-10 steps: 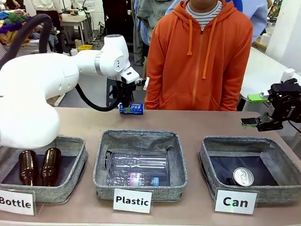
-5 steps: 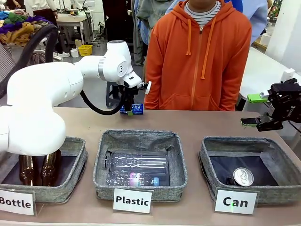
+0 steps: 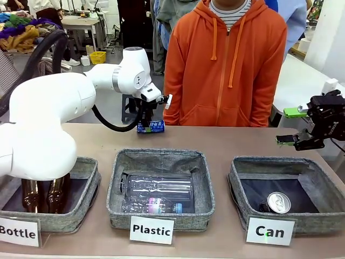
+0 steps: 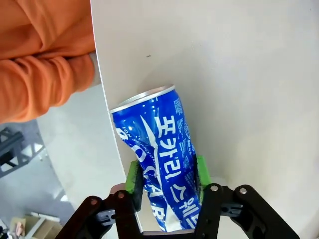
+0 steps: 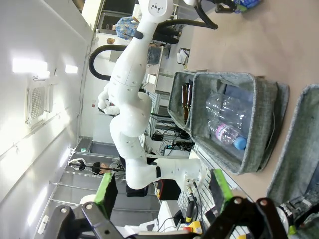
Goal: Sort the can waste into the basket.
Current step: Pick up the can waste from the table and place it in the right Fabric basket.
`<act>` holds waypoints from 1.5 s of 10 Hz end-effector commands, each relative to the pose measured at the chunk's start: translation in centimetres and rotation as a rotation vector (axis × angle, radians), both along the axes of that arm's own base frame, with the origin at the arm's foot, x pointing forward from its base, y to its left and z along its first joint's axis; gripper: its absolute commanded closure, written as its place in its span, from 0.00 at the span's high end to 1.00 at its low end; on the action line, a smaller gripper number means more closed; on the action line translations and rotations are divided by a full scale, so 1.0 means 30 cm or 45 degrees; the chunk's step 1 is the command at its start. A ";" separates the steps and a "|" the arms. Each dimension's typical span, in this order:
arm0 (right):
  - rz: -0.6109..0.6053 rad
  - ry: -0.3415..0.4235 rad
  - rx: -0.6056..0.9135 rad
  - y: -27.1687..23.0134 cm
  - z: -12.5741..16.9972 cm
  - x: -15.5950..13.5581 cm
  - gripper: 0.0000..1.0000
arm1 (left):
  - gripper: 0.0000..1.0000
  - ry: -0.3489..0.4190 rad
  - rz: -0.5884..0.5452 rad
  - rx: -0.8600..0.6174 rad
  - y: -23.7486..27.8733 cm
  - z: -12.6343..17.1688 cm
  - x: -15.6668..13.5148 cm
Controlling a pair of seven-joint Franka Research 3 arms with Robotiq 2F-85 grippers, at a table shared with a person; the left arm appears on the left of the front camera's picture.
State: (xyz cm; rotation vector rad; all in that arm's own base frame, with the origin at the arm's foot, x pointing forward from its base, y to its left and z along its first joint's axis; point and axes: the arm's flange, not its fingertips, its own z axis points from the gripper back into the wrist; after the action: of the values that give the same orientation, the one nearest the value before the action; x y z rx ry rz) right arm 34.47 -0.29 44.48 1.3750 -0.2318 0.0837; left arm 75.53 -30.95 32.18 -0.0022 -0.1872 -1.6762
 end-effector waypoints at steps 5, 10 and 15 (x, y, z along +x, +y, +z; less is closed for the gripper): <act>-0.006 0.008 0.022 0.009 0.014 0.000 1.00 | 0.00 -0.017 0.017 0.035 -0.039 0.025 0.116; -0.006 0.008 0.022 0.009 0.014 0.000 1.00 | 0.00 0.056 0.077 -0.102 0.189 0.512 -0.216; -0.006 0.008 0.022 0.009 0.014 0.000 1.00 | 0.00 0.209 -0.215 0.086 0.408 0.664 -0.959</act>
State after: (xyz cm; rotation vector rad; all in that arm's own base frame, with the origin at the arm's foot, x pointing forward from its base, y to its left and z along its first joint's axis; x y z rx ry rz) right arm 34.47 -0.30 44.49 1.3750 -0.2322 0.0838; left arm 64.41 -24.13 62.77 -0.1305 -0.1013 -1.7680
